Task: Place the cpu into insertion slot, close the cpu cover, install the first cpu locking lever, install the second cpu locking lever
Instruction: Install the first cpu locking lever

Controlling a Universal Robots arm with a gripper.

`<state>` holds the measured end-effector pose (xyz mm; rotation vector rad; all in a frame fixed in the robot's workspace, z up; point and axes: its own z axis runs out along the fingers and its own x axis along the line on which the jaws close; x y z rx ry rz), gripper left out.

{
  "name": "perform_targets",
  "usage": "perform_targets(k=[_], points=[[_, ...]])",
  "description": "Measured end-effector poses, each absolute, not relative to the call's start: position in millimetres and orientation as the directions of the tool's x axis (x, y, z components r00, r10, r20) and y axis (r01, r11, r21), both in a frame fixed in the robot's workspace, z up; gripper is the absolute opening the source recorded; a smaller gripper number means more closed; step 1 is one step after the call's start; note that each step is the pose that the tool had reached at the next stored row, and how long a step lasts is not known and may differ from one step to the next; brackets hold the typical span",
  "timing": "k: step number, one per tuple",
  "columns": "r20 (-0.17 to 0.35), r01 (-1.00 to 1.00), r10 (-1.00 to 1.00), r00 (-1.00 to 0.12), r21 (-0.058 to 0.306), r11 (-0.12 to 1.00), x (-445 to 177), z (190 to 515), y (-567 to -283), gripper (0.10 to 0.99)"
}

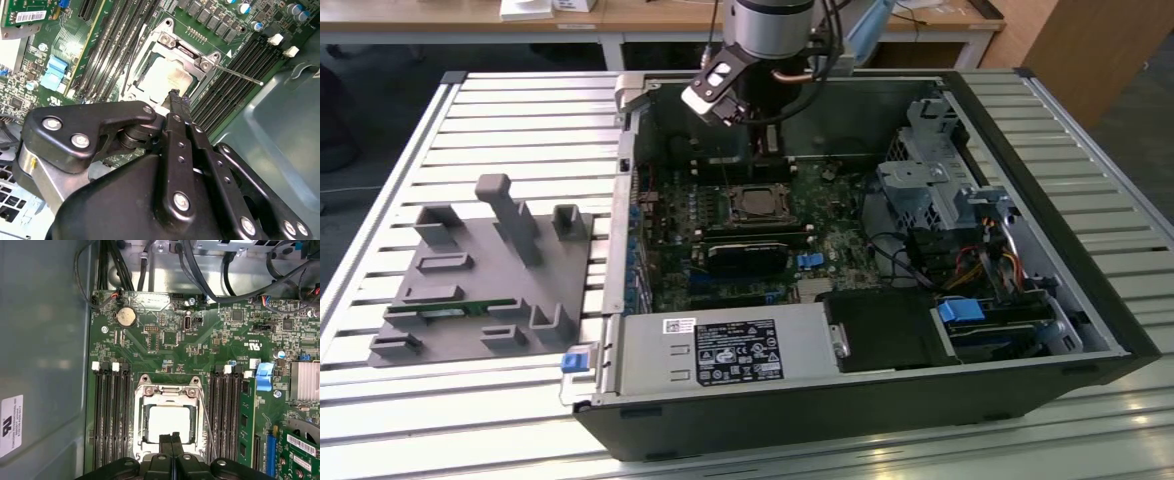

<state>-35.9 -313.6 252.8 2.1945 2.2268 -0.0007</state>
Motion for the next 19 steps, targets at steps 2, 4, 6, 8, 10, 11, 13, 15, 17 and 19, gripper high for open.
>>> perform_targets(k=[2,4,6,8,10,11,13,15,17,19], points=[[-0.011,1.000,1.000,-0.015,0.010,0.015,-35.9,254.7,-313.6,0.122],[-0.011,1.000,1.000,-0.015,0.010,0.015,-35.9,256.7,-313.6,0.122],[-0.011,1.000,1.000,-0.015,0.010,0.015,-35.9,259.2,-313.6,0.122],[-0.011,1.000,1.000,-0.015,0.010,0.015,-35.9,261.0,-313.6,0.122],[-0.011,1.000,1.000,-0.015,0.010,0.015,-35.9,263.2,-313.6,0.122],[-0.011,1.000,1.000,-0.015,0.010,0.015,-35.9,264.3,-313.6,0.122],[-0.011,1.000,1.000,-0.015,0.010,0.015,-35.9,266.7,-313.6,0.122],[-0.011,1.000,1.000,-0.015,0.010,0.015,-35.9,268.4,-313.6,0.122],[-0.011,1.000,1.000,-0.019,0.010,0.019,-35.8,268.4,-313.6,0.122],[-0.011,0.999,0.999,-0.042,0.010,0.042,-35.9,268.4,-313.6,0.122]])
